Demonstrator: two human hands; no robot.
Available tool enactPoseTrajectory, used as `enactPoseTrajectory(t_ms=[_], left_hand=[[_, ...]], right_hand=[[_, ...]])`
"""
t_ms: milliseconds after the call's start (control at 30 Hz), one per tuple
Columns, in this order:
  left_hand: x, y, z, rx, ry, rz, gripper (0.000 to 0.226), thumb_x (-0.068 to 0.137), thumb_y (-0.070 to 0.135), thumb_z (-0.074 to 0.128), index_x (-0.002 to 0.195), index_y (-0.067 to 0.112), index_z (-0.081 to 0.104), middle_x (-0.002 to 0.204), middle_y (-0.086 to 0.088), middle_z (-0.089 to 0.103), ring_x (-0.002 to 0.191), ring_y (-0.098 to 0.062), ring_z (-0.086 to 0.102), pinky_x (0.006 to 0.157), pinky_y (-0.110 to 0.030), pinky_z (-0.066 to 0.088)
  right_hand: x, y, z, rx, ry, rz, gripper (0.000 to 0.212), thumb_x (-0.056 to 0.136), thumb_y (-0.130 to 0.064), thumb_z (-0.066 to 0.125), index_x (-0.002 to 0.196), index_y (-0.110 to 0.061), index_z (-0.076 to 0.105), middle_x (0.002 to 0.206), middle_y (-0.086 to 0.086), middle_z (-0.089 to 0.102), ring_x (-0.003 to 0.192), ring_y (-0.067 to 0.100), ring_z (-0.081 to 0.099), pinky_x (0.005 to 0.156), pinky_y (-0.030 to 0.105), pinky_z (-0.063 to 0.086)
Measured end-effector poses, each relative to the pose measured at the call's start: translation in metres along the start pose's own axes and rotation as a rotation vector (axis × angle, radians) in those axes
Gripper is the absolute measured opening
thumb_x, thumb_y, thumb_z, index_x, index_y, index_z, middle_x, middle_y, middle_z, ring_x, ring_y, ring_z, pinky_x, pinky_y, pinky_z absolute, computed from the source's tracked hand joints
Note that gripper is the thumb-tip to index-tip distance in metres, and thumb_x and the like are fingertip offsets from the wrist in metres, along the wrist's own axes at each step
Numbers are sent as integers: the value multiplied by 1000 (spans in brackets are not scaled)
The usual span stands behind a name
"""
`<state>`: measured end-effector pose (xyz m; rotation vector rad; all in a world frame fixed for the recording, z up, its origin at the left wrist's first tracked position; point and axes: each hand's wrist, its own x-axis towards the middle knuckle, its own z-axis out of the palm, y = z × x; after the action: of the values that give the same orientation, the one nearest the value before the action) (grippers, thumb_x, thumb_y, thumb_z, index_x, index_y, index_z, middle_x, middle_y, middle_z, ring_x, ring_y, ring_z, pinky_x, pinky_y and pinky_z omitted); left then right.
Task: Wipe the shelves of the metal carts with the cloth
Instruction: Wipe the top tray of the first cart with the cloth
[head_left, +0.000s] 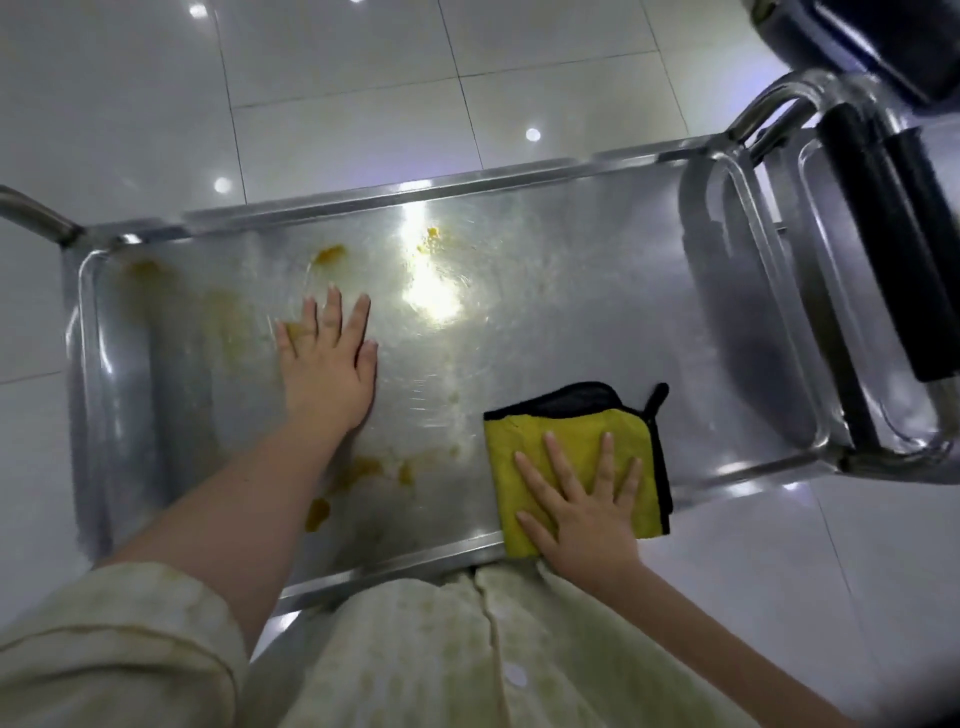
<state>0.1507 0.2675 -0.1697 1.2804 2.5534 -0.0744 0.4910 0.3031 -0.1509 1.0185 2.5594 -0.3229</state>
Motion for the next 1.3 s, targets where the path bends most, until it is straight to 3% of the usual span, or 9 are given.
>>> enactPoseTrajectory(t_ms=[200,400,500,633,800,967,1067,1167,1300], left_hand=[[3,-4,3,-50,23,3,55,101,47,11,154,36,2,164,0,-1,150,-26,-4,118,-55,-5],[3,-4,7,-77,60,7,55,100,46,10,154,38,2,163,2,-1,150,-24,-4,118,-52,-7],[2,-4,7,-68,64,7,55,99,45,5,154,37,0,163,4,-1,150,-23,-4,118,-50,-9],[2,-2,9,-83,70,-27,58,99,42,5,155,31,-1,163,5,-3,150,-20,-6,118,-49,-10],[3,-3,11,-81,62,-23,55,101,41,10,152,32,-9,163,5,-7,150,-20,-7,119,-51,-7],[4,-5,10,-65,61,-15,55,101,42,8,152,32,-9,162,5,-9,150,-20,-9,118,-49,-13],[4,-5,10,-45,55,-12,55,101,42,7,152,32,-10,162,5,-10,149,-20,-10,117,-48,-16],[3,-5,9,-40,58,-12,55,100,42,6,152,31,-10,162,5,-10,149,-21,-10,117,-49,-15],[4,-5,4,-82,40,0,55,102,40,14,155,30,-1,163,4,-7,149,-21,-10,117,-48,-13]], right_hand=[[156,-8,-56,47,66,52,63,85,-76,2,142,-59,-20,160,-15,-18,139,51,-26,103,72,-19],[306,-29,-120,101,44,142,64,89,-75,12,145,-56,-13,161,-13,-18,139,52,-23,102,75,-15],[291,-44,-113,68,63,134,62,90,-73,7,146,-54,-14,161,-11,-18,139,52,-23,102,75,-14],[190,-55,-71,24,56,-78,64,89,-74,5,145,-54,-18,161,-10,-16,139,51,-24,103,75,-11],[32,-69,-5,-38,8,-229,69,89,-71,31,152,-47,15,163,-3,12,140,59,4,100,81,12],[46,-69,-15,-65,69,-225,69,90,-73,26,152,-48,8,164,1,2,141,56,-10,105,77,-2],[53,-83,-18,79,51,47,83,88,-77,21,155,-35,-4,162,9,-17,142,49,-22,109,67,-15],[60,-93,-17,126,47,206,93,89,-76,20,156,-17,-2,161,18,-13,143,50,-17,112,68,-7],[89,-68,-24,-43,58,-116,93,88,-79,19,156,-18,6,163,16,-1,145,48,-11,113,68,-2]])
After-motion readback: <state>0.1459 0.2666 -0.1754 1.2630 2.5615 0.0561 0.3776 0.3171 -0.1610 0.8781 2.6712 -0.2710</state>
